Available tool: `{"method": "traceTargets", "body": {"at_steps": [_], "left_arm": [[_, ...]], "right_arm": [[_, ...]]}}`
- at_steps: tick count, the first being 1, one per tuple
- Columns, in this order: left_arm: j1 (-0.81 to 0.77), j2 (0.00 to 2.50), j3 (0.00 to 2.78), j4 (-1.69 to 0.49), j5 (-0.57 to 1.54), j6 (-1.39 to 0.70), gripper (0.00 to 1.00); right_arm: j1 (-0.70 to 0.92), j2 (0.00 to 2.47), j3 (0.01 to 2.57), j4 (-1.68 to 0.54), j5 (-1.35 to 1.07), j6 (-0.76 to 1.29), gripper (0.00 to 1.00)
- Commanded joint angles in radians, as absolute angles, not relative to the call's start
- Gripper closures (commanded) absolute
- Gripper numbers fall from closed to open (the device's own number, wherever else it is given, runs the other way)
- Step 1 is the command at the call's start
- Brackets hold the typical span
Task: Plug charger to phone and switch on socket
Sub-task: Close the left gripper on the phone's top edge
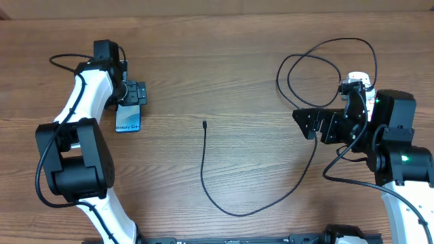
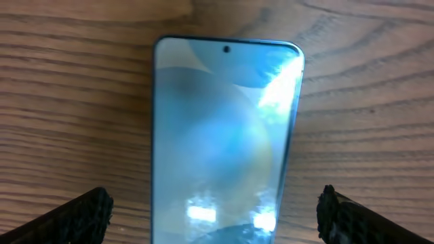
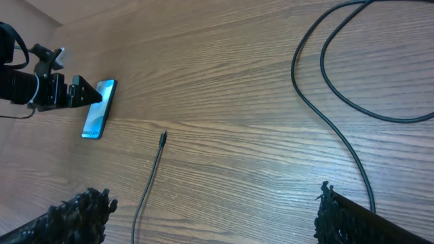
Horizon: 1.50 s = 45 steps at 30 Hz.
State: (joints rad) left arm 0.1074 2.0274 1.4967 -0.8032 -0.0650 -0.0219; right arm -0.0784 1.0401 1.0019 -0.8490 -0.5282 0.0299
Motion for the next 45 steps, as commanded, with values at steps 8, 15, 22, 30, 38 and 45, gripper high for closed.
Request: {"method": "traceTargets", "body": {"at_steps": [8,15,22,30,38,45], "left_arm": [[0.113,2.041,1.515,-0.77,-0.036,-0.004,0.01],[0.113,2.064,1.514,-0.767,-0.033,-0.004,0.02],[0.113,2.123,1.514,-0.765,-0.036,-0.004,0.03],[0.113,2.183,1.514,-0.782,-0.032,0.007,0.14],[0.111,2.185,1.514,-0.823,0.006,-0.048,0.2],[0.109,2.185,1.514,-0.893,0.107,-0.265,0.26]], "right_arm": [[-0.078,1.039,1.034,-0.848,-0.54,0.028,0.0],[-0.078,1.039,1.034,-0.851,-0.54,0.028,0.0],[-0.078,1.039,1.034,-0.855,-0.533,0.028,0.0],[-0.078,1.039,1.034,-0.866,-0.533,0.028,0.0],[-0.078,1.039,1.034,-0.865,-0.532,0.028,0.0],[-0.078,1.039,1.034,-0.859,-0.533,0.028,0.0]]}}
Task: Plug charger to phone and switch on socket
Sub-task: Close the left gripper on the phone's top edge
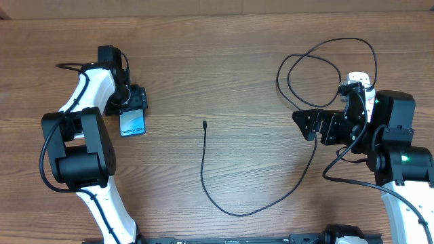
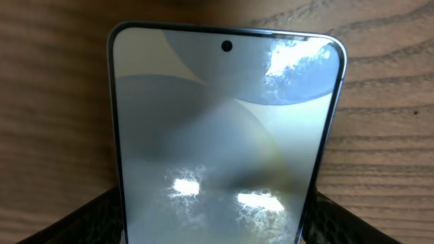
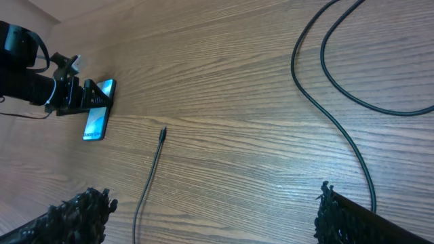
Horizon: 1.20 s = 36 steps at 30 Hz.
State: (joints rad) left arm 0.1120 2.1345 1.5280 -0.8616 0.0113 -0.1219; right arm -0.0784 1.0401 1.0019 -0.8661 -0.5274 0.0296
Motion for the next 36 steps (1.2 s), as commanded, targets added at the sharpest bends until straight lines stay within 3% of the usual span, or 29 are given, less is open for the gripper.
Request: {"method": "traceTargets", "body": {"at_steps": [1,7,12,16,32,36], "left_arm": [[0.107,2.185,1.514,-0.908,0.116,-0.321,0.27],[0.091,2.185,1.514,-0.93,0.226,-0.39,0.42],[0.073,2.185,1.514,-0.94,0.336,-0.39,0.37],[0.061,2.185,1.514,-0.949,0.324,-0.39,0.39],[-0.072,2.185,1.514,-0.965,0.052,-0.402,0.38],[-0.099,2.185,1.513,-0.969,0.01,-0.401,0.34]], "right_arm": [[-0.078,1.039,1.034,-0.855,-0.533,0.028,0.0],[-0.078,1.039,1.034,-0.85,-0.533,0.028,0.0],[-0.078,1.039,1.034,-0.851,-0.533,0.028,0.0],[-0.078,1.039,1.034,-0.851,-0.533,0.028,0.0],[-0.078,1.039,1.034,-0.873,-0.533,0.028,0.0],[-0.078,1.039,1.034,-0.874,-0.533,0.028,0.0]]}}
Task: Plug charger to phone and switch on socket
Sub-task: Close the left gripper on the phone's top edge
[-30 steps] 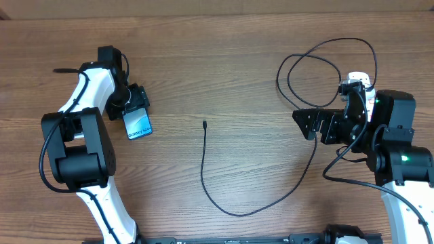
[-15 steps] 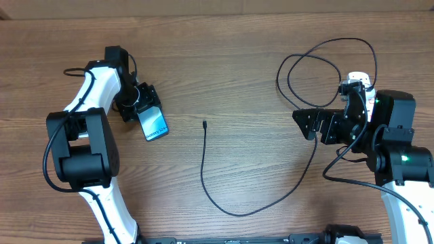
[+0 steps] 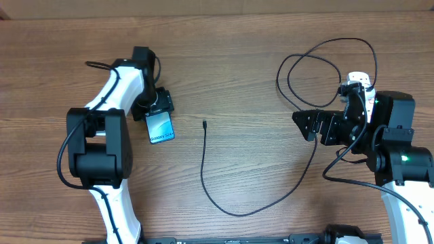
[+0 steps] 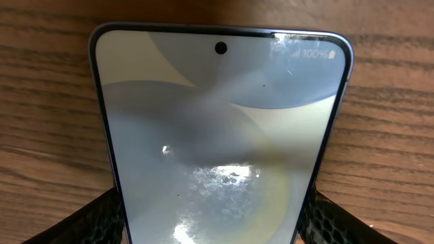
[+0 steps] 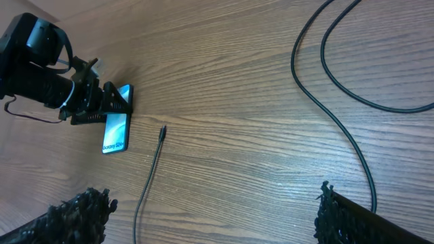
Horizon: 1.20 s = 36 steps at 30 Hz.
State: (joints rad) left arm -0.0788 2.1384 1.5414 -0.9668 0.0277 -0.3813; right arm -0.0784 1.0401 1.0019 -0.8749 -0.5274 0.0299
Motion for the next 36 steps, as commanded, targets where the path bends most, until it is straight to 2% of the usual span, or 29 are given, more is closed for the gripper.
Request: {"method": "traceTargets", "body": {"at_steps": [1,10,18,19,23,25,36], "left_arm": [[-0.104,2.186,1.512,-0.968,0.011,-0.402,0.34],[-0.112,2.188,1.453,-0.919,-0.008,-0.401,0.19],[-0.112,2.188,1.378,-0.875,0.0,-0.4,0.15],[-0.112,2.188,1.377,-0.877,0.0,-0.4,0.15],[-0.112,2.188,1.377,-0.881,0.023,-0.4,0.33],[-0.111,2.188,1.377,-0.882,0.028,-0.401,0.36],[-0.099,2.188,1.478,-0.995,0.046,-0.4,0.33]], "right_arm": [[-0.078,1.039,1.034,-0.874,-0.533,0.028,0.0],[-0.078,1.039,1.034,-0.885,-0.533,0.028,0.0],[-0.078,1.039,1.034,-0.896,-0.533,0.028,0.0],[-0.078,1.039,1.034,-0.896,-0.533,0.028,0.0],[-0.078,1.039,1.034,-0.896,-0.533,0.028,0.0],[-0.078,1.039,1.034,-0.896,-0.533,0.028,0.0],[-0.078,1.039,1.034,-0.886,-0.533,0.028,0.0]]}}
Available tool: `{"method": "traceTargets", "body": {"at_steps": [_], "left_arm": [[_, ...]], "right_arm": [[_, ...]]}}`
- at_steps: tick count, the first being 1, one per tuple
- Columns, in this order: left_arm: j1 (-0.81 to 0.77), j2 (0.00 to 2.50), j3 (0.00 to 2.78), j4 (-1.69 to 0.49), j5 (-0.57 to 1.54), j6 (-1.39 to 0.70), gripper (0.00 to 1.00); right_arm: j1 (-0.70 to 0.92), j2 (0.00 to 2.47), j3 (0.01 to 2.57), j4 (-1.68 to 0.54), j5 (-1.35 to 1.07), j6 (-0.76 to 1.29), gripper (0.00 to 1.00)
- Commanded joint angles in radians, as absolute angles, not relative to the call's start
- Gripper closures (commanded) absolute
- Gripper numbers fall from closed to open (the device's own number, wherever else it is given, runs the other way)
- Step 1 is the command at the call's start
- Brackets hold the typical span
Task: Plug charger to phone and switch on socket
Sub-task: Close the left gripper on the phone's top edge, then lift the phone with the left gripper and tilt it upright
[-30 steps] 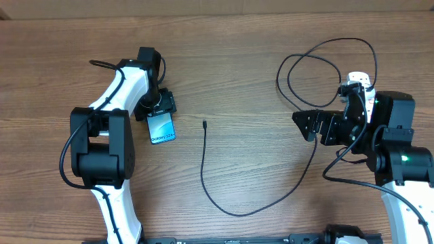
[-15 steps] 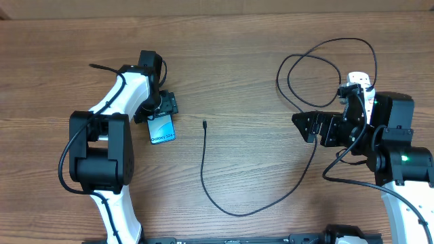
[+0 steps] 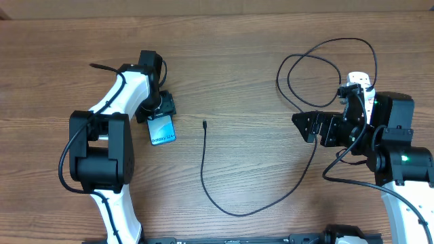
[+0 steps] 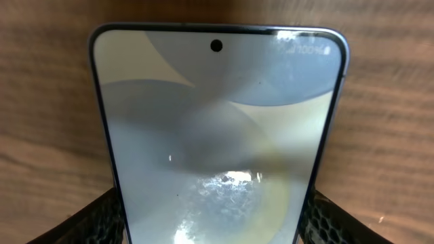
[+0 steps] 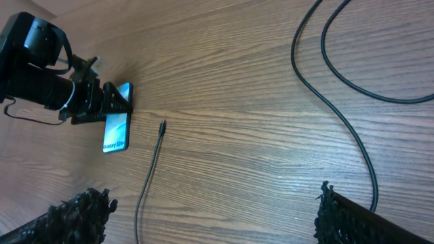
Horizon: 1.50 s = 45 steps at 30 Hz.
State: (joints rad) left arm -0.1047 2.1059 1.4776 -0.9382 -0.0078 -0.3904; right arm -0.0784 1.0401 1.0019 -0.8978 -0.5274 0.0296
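Observation:
A blue-screened phone (image 3: pixel 162 131) lies face up left of centre, and it fills the left wrist view as the phone (image 4: pixel 217 135). My left gripper (image 3: pixel 157 116) is shut on its upper end, with the fingers (image 4: pixel 91 220) pressed against both long edges. The black charger cable's plug tip (image 3: pixel 205 124) lies free on the wood a short way right of the phone, also seen as the plug tip (image 5: pixel 163 126). The white socket (image 3: pixel 357 82) sits at the right, partly hidden by the right arm. My right gripper (image 3: pixel 307 126) hangs open and holds nothing.
The cable (image 3: pixel 230 213) curves down from its tip toward the front, rises to the right, and coils in loops (image 3: pixel 325 64) near the socket. The wooden table (image 3: pixel 224 54) bears nothing else. The right arm's body (image 3: pixel 400 152) occupies the right edge.
My left gripper and the phone it holds have shifted very slightly; the phone still sits just left of the cable tip. The right arm and the cable have not moved.
My left gripper first stood open around the phone at the far left of the table. Then it was shut on the phone there. After that the phone was further right, close to the cable tip, where it stays now. The right gripper stayed open and still.

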Motion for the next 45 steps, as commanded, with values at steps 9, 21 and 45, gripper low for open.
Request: {"method": "traceTargets", "body": {"at_steps": [9,21,45], "left_arm": [[-0.084,2.188,1.644,-1.152,0.072,-0.4,0.35],[-0.086,2.188,1.655,-1.097,0.019,-0.397,0.33],[0.061,2.188,1.66,-1.129,0.786,-0.457,0.5]], "right_arm": [[-0.078,1.039,1.034,-0.873,-0.533,0.029,0.0],[-0.078,1.039,1.034,-0.875,-0.533,0.029,0.0],[-0.078,1.104,1.034,-0.877,-0.545,0.059,0.0]]}}
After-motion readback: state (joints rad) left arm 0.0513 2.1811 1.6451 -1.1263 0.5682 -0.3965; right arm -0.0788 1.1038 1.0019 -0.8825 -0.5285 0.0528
